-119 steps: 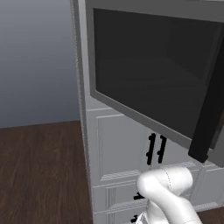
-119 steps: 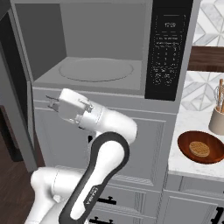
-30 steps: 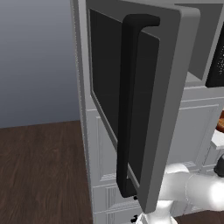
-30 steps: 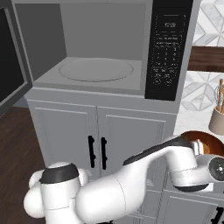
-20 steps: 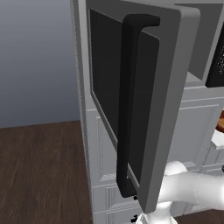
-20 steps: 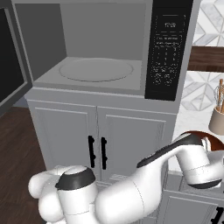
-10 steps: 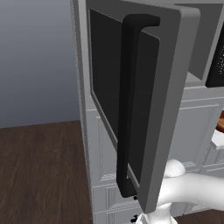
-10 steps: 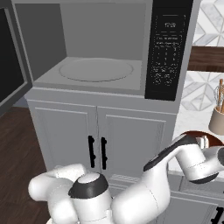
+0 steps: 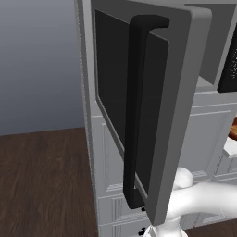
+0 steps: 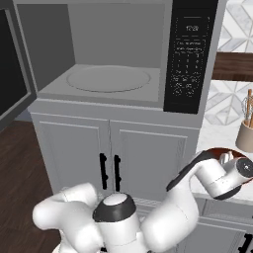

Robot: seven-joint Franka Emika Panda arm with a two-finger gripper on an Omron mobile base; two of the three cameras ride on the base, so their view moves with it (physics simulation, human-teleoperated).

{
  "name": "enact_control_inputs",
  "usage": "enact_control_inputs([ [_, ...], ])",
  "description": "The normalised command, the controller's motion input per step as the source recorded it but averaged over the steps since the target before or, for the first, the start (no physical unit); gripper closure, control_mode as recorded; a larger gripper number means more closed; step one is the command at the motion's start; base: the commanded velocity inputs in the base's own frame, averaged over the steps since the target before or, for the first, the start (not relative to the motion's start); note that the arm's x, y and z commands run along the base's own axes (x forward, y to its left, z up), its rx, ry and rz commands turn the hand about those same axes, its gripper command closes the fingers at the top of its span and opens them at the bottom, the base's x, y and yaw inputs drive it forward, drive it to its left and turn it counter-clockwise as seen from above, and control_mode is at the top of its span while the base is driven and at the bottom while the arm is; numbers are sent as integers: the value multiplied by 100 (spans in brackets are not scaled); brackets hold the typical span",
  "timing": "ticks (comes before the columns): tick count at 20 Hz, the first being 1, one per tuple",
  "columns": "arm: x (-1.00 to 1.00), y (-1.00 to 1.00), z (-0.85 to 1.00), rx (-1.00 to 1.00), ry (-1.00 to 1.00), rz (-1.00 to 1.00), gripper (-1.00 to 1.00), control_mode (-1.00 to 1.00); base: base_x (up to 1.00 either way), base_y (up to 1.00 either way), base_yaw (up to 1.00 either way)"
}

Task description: Open the microwave, place the bowl with waffle inside the microwave, then close the microwave door and turn it on.

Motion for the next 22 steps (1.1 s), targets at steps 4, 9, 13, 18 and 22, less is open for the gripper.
enact_control_inputs([
  [4, 30, -17, -30, 7, 5, -8, -100, -100, 0, 0, 0],
  [9, 24, -23, -26, 11, 3, -5, -100, -100, 0, 0, 0],
  [13, 20, -25, -23, 12, 3, -3, -100, -100, 0, 0, 0],
  [18, 10, -15, -14, 7, 1, -1, 100, -100, 0, 0, 0],
  [22, 0, -2, 0, 0, 0, 0, 100, -100, 0, 0, 0],
])
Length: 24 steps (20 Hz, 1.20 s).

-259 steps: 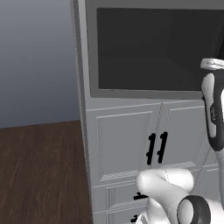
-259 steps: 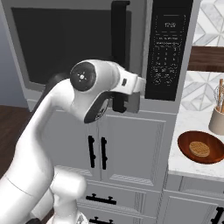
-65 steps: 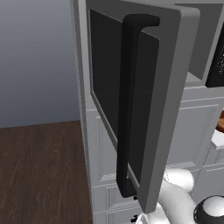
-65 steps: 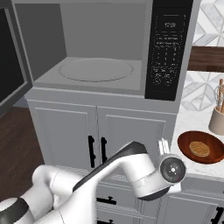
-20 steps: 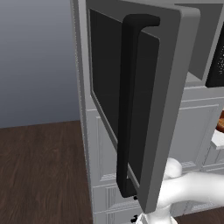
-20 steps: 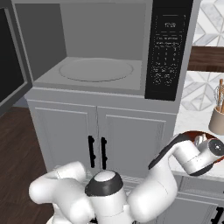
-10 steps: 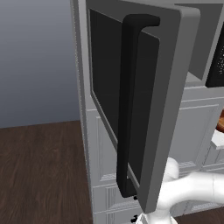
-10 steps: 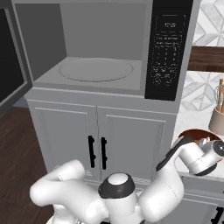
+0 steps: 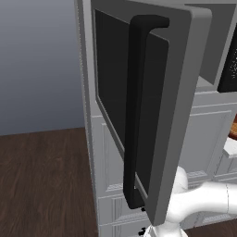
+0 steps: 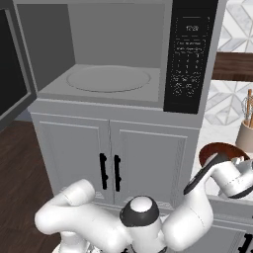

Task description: Open the microwave, place the bowl with waffle inside the microwave, then close the microwave door and turn it on.

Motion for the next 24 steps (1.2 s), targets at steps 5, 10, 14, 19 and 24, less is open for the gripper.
enact_control_inputs([
  [5, 0, 0, 0, 0, 0, 0, 100, -100, 0, 0, 0],
  [10, -24, -7, 7, 0, 0, 0, 100, -100, 0, 0, 0],
  [14, -99, -48, 34, 0, 0, -1, 100, -100, 0, 0, 0],
  [19, -100, -38, 49, -1, -21, 0, 100, -100, 0, 0, 0],
  [24, -100, -16, 67, 0, -42, 4, 100, -100, 0, 0, 0],
])
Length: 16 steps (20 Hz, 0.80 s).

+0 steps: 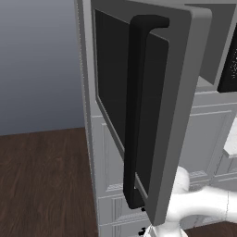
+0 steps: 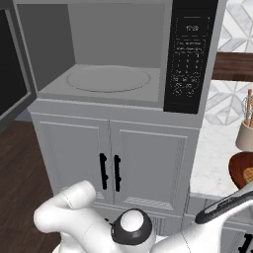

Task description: Open the microwave, place the bowl with waffle inside the microwave, then close the microwave door and turn it on.

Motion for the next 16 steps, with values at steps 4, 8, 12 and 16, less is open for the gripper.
enact_control_inputs([
  [4, -100, 64, 46, 0, -47, 4, 100, -100, 0, 0, 0],
  [8, -100, 93, 49, -1, -38, 3, 100, -100, 0, 0, 0],
  [12, -99, 100, 57, -8, -26, 0, 100, -100, 0, 0, 0],
  [16, -76, 100, 74, -12, -24, 4, 100, -100, 0, 0, 0],
])
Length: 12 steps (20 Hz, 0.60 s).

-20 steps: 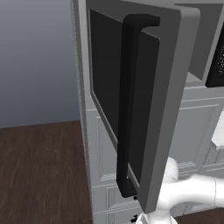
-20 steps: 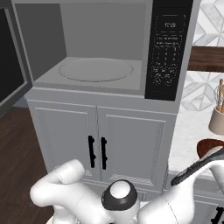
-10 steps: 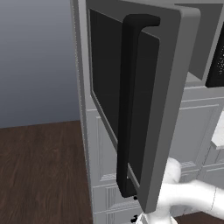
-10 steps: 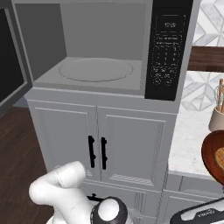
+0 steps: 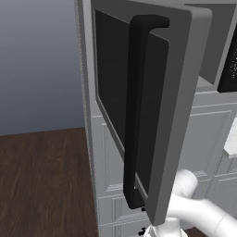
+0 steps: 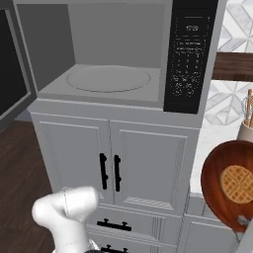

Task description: Open the microwave, place the bowl with waffle inside the microwave, then close the microwave door and turn it on.

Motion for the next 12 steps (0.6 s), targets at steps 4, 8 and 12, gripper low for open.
enact_control_inputs([
  [4, -15, 100, 74, -12, -15, 1, 100, -100, 0, 0, 0],
  [8, 10, 100, 44, -23, -1, 0, 100, -100, 0, 0, 0],
  [12, 25, 100, 33, -31, 6, 0, 100, -100, 0, 0, 0],
])
